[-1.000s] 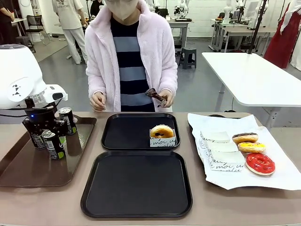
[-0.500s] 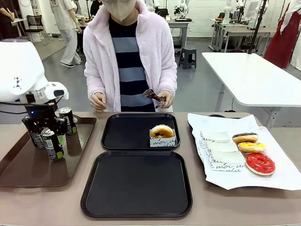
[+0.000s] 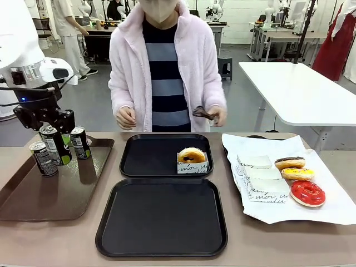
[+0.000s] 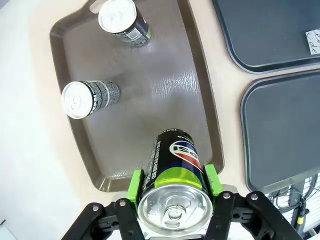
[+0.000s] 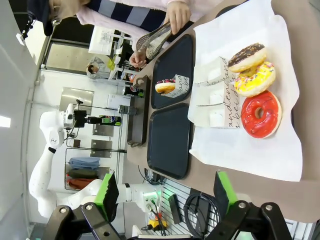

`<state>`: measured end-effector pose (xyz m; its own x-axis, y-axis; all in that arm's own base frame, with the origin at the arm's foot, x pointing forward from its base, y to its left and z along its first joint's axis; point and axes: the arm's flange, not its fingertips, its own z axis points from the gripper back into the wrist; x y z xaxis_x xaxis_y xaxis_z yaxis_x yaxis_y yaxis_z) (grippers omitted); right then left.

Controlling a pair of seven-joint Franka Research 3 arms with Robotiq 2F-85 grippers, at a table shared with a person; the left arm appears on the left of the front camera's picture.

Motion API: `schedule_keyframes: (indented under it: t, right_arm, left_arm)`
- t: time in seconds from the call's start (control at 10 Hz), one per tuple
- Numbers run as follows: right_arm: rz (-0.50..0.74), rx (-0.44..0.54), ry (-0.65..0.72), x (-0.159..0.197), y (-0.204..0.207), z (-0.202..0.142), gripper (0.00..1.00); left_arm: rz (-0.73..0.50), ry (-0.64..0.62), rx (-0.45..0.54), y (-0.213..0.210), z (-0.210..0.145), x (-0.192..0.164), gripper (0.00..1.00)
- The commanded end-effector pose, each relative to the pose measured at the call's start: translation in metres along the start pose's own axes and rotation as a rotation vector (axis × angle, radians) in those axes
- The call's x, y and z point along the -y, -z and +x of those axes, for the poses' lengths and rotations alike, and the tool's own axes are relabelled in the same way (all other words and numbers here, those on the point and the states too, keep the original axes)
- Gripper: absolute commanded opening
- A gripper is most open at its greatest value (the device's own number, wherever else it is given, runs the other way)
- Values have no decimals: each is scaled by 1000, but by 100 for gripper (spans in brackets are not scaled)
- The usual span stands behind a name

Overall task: Set up donuts and drinks on trays.
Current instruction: Pick up one Pepsi coke and place it on the Flat Tray.

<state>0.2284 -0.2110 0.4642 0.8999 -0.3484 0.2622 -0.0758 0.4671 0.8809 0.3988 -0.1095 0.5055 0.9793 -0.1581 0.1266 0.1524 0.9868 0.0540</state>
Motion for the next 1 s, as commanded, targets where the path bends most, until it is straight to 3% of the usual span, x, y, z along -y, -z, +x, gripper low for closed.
schedule_keyframes:
  t: [0.0,0.3,0.4,0.9]
  right_arm:
    - [19,4,-7,0,1,2,100]
    - [19,4,-7,0,1,2,100]
    - [19,4,-7,0,1,2,100]
    - [19,4,-7,0,1,2,100]
  left_arm:
    - [-3,-4,-14,17,8,-1,43]
    - [-3,-4,-14,17,8,-1,43]
    - [-3,1,-35,19,5,0,58]
    - [0,56,31,21,72,74,58]
